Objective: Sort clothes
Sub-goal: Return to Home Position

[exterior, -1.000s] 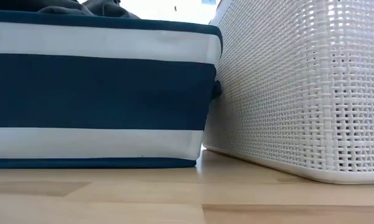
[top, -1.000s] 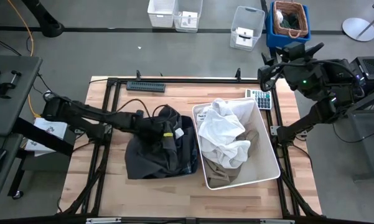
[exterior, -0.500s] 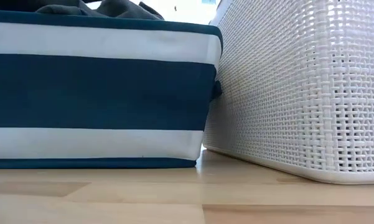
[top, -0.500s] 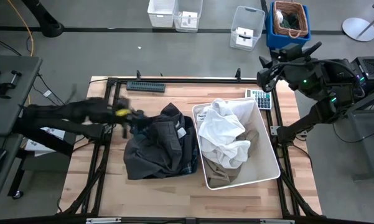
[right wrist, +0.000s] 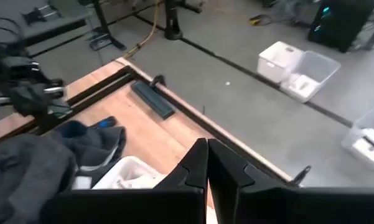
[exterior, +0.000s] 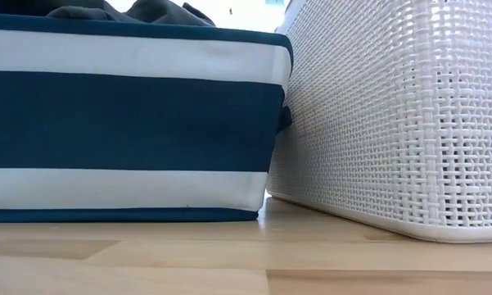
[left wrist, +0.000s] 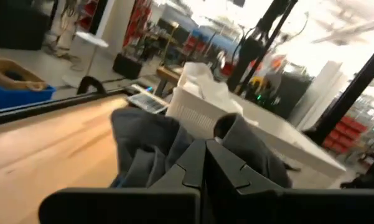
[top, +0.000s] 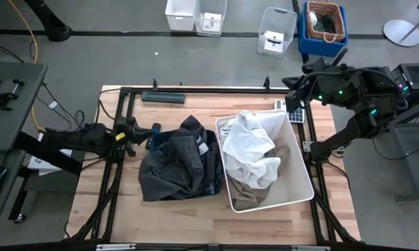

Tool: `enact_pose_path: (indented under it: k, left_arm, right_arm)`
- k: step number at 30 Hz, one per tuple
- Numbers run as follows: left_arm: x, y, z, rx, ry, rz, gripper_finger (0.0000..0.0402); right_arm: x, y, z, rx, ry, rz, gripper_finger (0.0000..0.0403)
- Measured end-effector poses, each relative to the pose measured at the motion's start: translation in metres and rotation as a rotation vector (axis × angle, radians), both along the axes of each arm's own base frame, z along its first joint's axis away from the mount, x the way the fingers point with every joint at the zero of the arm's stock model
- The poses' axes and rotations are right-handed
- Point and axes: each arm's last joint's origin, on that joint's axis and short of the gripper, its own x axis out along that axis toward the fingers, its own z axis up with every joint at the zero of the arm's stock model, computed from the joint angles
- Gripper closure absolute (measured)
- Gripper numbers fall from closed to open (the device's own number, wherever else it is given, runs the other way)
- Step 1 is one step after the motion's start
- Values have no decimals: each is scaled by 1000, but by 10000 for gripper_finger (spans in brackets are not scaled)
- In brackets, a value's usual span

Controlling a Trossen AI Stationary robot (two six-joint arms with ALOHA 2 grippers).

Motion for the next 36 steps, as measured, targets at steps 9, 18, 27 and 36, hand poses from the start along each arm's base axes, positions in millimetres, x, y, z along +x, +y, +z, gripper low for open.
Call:
enact_pose_path:
  k: [9,18,27,36]
  left_arm:
    - [11,-1,-32,-49,-193,-45,401]
    - [12,-1,-35,-79,-165,-39,401]
    - [12,-1,-36,-26,-136,-37,401]
    - [12,-1,-37,-25,-132,-38,401]
  right_arm:
    - [-20,6,-14,79,-16,15,402]
    - [-69,15,-144,281,12,-55,402]
    - [-95,14,-229,182,-507,337,403]
    - [-108,11,-280,57,-541,494,403]
